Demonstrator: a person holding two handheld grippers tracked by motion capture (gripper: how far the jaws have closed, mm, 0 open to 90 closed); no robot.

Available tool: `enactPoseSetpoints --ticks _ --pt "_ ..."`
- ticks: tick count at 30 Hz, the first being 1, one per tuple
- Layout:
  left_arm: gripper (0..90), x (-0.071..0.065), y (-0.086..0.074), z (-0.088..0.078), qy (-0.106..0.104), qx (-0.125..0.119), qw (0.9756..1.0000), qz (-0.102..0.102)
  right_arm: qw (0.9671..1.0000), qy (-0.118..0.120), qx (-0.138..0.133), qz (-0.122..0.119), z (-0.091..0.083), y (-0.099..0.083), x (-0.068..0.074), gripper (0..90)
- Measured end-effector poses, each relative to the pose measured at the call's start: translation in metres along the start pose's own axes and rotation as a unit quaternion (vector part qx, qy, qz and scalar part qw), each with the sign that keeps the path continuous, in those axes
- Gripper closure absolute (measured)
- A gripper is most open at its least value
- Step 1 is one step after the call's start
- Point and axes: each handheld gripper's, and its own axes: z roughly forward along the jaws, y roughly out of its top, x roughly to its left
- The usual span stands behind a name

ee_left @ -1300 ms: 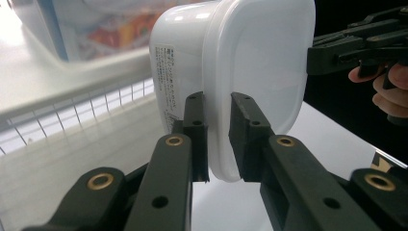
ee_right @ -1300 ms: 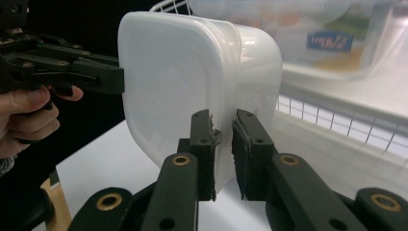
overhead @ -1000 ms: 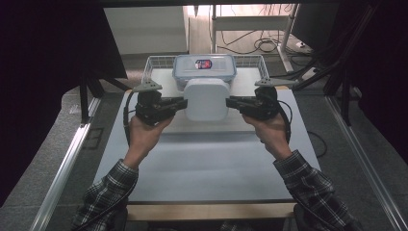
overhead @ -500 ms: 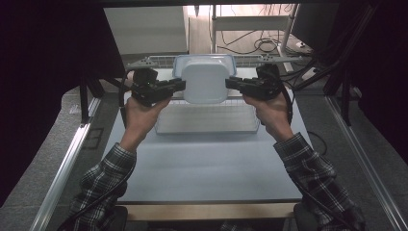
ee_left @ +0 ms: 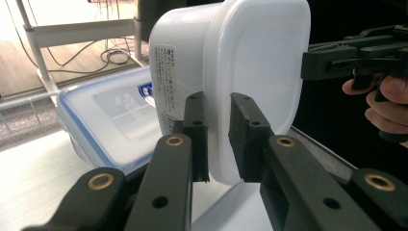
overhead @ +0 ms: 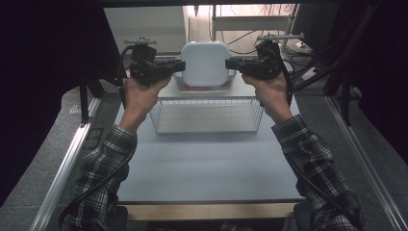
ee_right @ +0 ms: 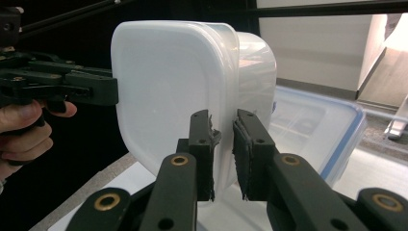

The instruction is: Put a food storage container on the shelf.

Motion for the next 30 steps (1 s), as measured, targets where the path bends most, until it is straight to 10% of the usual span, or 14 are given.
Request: enactPoseSetpoints --ticks 30 --pt "68.5 0.028 0.009 0.031 -0.001 -0.007 0.9997 -0.025 0.9985 -0.048 0.025 0.006 0.03 0.022 -0.015 67.3"
